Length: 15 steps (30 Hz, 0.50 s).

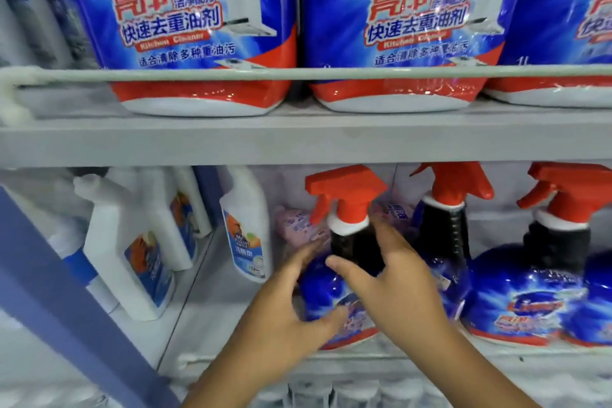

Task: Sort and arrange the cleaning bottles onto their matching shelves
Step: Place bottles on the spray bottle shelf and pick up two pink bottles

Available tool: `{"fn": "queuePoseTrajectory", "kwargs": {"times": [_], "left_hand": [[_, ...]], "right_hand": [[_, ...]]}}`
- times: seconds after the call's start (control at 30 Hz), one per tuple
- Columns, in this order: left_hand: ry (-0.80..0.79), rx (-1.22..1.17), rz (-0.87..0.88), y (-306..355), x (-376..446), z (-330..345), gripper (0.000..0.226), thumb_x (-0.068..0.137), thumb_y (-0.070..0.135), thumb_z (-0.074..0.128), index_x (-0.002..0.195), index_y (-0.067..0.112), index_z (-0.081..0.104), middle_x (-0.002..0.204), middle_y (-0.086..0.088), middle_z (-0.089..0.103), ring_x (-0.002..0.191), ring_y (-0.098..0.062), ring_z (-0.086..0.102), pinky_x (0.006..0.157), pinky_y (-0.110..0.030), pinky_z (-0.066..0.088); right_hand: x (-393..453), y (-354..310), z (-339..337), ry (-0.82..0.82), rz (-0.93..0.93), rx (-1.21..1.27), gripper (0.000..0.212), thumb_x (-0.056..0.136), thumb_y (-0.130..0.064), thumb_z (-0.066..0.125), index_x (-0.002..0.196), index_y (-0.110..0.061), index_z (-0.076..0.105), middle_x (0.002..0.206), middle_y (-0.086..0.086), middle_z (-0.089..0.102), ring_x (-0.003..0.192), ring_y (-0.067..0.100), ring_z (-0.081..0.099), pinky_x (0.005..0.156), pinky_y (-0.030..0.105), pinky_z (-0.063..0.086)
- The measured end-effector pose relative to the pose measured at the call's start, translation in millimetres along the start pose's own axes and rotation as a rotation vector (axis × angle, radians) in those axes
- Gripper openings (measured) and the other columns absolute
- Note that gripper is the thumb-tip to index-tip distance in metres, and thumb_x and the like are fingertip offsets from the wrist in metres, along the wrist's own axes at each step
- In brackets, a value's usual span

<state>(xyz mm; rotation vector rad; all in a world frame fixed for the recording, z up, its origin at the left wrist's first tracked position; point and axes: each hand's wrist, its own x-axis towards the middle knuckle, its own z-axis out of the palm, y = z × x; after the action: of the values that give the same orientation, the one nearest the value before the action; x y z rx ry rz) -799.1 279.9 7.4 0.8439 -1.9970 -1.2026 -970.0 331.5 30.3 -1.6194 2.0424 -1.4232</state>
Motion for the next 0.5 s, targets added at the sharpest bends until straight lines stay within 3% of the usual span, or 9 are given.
{"fn": "queuePoseTrajectory", "kwargs": {"times": [0.1,0.2,0.27,0.33,0.37,0.43,0.5], "left_hand": [[0.183,0.210,0.036,-3,0,-6,0.079,0.068,0.040,0.088,0.131,0.058,0.044,0.126,0.037,0.056,0.112,0.015,0.057,0.085,-0.007,0.048],[0.292,0.267,-0.014,-10,-6,-23,0.074,0.070,0.032,0.087,0.130,0.054,0.048,0.122,0.032,0.058,0.109,0.010,0.058,0.079,-0.008,0.048],[0.354,0.278,-0.041,-17,-12,-37,0.073,0.072,0.034,0.087,0.132,0.052,0.049,0.123,0.031,0.058,0.111,0.009,0.057,0.086,-0.015,0.048],[0.430,0.284,-0.051,-22,-14,-53,0.070,0.072,0.037,0.088,0.131,0.049,0.052,0.125,0.029,0.059,0.112,0.007,0.056,0.090,-0.019,0.045],[0.459,0.290,-0.066,-26,-14,-59,0.069,0.073,0.037,0.088,0.131,0.048,0.052,0.125,0.028,0.059,0.112,0.004,0.057,0.090,-0.020,0.044],[0.503,0.292,-0.104,-31,-12,-69,0.070,0.074,0.037,0.087,0.134,0.046,0.051,0.127,0.024,0.058,0.114,-0.004,0.057,0.093,-0.026,0.045],[0.523,0.303,-0.117,-38,-9,-74,0.071,0.077,0.036,0.085,0.138,0.043,0.051,0.127,0.020,0.056,0.117,-0.010,0.057,0.095,-0.031,0.045]], "right_hand": [[6,-16,26,-0.016,-0.030,0.028,0.054,0.075,-0.045,0.083,0.123,-0.040,0.060,0.104,-0.024,0.059,0.096,-0.005,0.056,0.077,0.003,0.041],[8,-32,50,-0.109,-0.097,0.116,0.053,0.076,-0.044,0.082,0.124,-0.038,0.060,0.108,-0.027,0.064,0.105,-0.006,0.060,0.085,0.004,0.041],[16,-36,58,-0.214,-0.131,0.288,0.045,0.081,-0.037,0.082,0.122,-0.039,0.064,0.111,-0.029,0.066,0.110,-0.006,0.062,0.094,0.007,0.043],[29,-31,60,-0.254,-0.023,0.441,0.036,0.087,-0.024,0.080,0.118,-0.036,0.066,0.116,-0.019,0.070,0.111,-0.001,0.066,0.099,0.017,0.049],[38,-22,62,-0.223,0.042,0.389,0.031,0.090,-0.023,0.077,0.118,-0.031,0.066,0.117,-0.013,0.071,0.110,0.002,0.067,0.099,0.021,0.050],[59,2,66,-0.229,0.131,-0.020,0.032,0.094,-0.037,0.064,0.122,-0.021,0.067,0.122,0.000,0.070,0.112,0.016,0.066,0.100,0.028,0.049],[70,22,73,-0.422,0.205,-0.422,0.067,0.085,-0.058,0.041,0.134,-0.016,0.060,0.136,0.012,0.062,0.122,0.028,0.059,0.101,0.030,0.044]]}}
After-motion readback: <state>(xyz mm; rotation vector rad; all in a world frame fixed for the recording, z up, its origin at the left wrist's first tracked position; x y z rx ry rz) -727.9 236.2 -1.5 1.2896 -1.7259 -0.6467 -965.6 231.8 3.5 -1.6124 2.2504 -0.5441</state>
